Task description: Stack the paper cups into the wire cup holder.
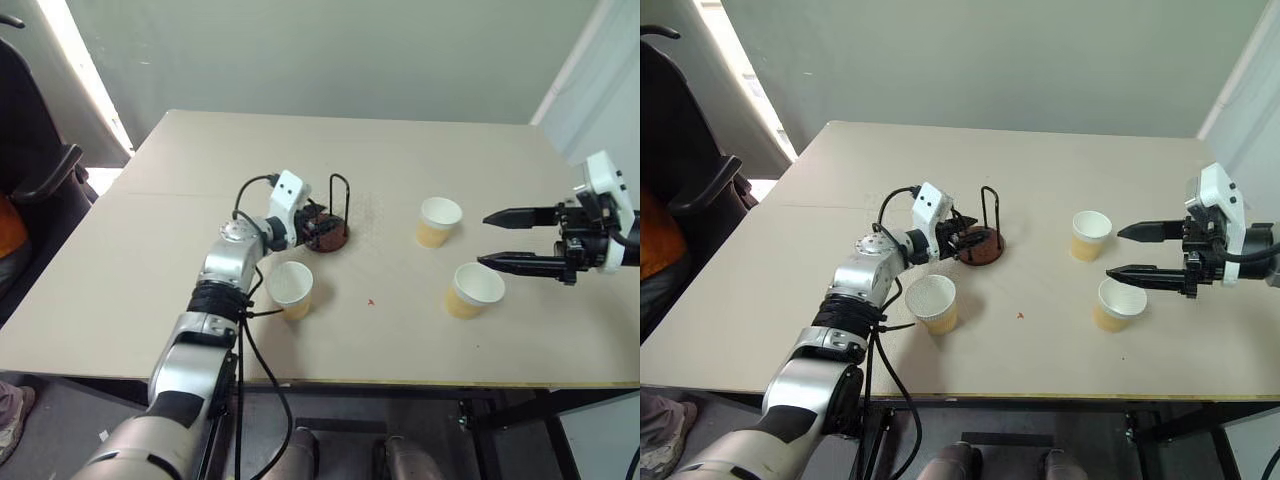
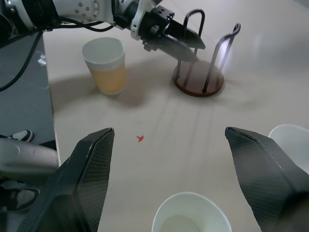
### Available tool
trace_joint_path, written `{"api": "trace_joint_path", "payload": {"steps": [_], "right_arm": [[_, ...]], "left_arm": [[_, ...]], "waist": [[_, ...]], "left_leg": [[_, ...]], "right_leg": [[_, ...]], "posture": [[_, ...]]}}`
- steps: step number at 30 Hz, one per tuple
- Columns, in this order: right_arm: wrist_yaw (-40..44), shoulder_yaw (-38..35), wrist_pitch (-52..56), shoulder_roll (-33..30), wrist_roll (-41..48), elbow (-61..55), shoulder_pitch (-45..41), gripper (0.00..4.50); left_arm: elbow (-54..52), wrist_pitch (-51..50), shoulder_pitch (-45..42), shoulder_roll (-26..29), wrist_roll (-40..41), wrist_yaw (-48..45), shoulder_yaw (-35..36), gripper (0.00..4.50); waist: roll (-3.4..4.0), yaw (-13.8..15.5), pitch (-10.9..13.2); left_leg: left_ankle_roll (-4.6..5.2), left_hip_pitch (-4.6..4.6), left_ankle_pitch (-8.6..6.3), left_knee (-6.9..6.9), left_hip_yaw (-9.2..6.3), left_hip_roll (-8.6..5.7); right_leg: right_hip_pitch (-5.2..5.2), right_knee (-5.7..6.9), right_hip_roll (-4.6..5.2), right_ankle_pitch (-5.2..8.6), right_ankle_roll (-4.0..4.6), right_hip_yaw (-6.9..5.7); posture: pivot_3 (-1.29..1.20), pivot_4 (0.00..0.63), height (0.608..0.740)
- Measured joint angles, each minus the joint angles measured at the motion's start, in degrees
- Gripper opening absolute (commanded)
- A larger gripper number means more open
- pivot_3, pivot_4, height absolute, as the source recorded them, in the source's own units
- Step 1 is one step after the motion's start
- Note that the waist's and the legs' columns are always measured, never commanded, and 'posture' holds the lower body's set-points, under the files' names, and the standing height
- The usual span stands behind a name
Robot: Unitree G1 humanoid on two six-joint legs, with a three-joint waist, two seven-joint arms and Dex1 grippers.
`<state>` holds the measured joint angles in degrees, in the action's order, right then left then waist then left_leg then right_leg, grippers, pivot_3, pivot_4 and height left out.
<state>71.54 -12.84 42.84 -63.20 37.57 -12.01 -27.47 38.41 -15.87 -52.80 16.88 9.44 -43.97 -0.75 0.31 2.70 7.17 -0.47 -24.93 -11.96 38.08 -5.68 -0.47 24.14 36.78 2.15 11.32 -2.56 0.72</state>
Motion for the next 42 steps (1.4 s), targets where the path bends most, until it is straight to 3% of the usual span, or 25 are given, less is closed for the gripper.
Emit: {"api": "trace_joint_path", "payload": {"steps": [4, 14, 24, 32, 42], "right_arm": [[-0.3, -0.9, 0.0, -0.1, 0.5, -0.1, 0.0, 3.82], [-0.6, -0.6, -0.9, -0.1, 0.4, 0.3, -0.8, 3.82], [0.6, 1.2, -1.4, -0.5, 0.3, 0.9, -2.2, 3.82], [3.7, 5.2, -2.0, -6.7, -2.9, -6.4, 5.5, 3.82], [2.7, 9.4, -2.8, -6.8, -6.0, -9.1, 5.9, 3.82]], "left_arm": [[0.0, 0.9, 0.0, 1.4, 0.0, 0.3, 0.1, 0.04], [-8.5, -3.5, 1.1, 3.7, 1.9, -5.4, -0.4, 0.04], [-34.3, -15.1, 5.5, 4.6, 6.7, -14.4, -10.0, 0.04], [-40.8, -20.6, 11.2, 4.2, 6.3, -11.3, -15.0, 0.04], [-49.8, -26.4, 18.2, 4.4, 7.6, -7.2, -16.7, 0.04]], "waist": [[0.00, 0.0, 0.0], [0.00, 0.2, 0.0], [0.00, 0.2, 0.0], [0.01, 0.2, 0.0], [0.01, 0.1, 0.0]], "left_leg": [[0.00, 0.03, 0.00, 0.00, 0.05, 0.00], [0.11, -0.01, -0.04, 0.02, 0.08, -0.12], [0.22, 0.07, -0.11, 0.02, 0.32, -0.17], [0.23, 0.07, -0.21, 0.04, 0.35, -0.15], [0.26, 0.19, -0.23, 0.03, 0.44, -0.15]], "right_leg": [[0.00, 0.01, -0.02, 0.01, -0.01, 0.03], [0.00, -0.10, -0.02, 0.00, -0.15, 0.27], [0.01, -0.11, -0.02, 0.07, -0.30, 0.69], [0.01, -0.10, 0.03, 0.07, -0.30, 0.70], [-0.01, -0.07, 0.02, 0.04, -0.35, 0.81]], "posture": [[0.00, 0.150, 0.740], [0.00, 0.150, 0.740], [0.00, 0.150, 0.740], [0.00, 0.150, 0.740], [0.00, 0.150, 0.740]]}}
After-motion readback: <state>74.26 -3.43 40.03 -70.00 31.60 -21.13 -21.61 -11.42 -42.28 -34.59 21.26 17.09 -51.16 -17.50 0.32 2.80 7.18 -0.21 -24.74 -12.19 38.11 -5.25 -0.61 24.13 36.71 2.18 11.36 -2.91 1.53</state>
